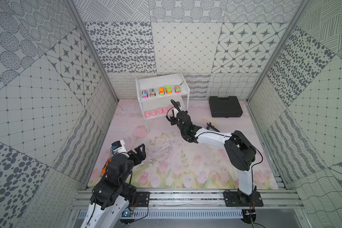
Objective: Organize plastic toys on shelves
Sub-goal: Place the plastic toy on the shelf.
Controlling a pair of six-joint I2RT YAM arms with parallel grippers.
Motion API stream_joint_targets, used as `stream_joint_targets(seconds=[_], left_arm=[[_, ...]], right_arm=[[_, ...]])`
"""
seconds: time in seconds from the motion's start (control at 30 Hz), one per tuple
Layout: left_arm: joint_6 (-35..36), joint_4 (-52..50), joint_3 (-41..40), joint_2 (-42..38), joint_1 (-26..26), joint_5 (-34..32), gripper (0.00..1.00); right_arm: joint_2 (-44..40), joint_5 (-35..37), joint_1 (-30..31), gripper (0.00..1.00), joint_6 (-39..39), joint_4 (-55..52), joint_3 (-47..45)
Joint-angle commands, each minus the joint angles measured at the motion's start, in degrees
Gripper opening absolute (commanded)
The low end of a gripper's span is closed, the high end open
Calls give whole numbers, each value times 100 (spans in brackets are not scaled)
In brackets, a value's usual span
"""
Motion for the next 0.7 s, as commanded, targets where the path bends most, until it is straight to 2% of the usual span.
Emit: stream_joint_targets(seconds=[0.0, 0.67], left_arm=[[307, -66, 87, 38, 53, -152, 91], [254, -55, 82, 100, 53, -180, 91]], right_arm=[[120, 160, -33, 8, 171, 172, 186], [288, -77, -26, 11, 344, 44, 238]])
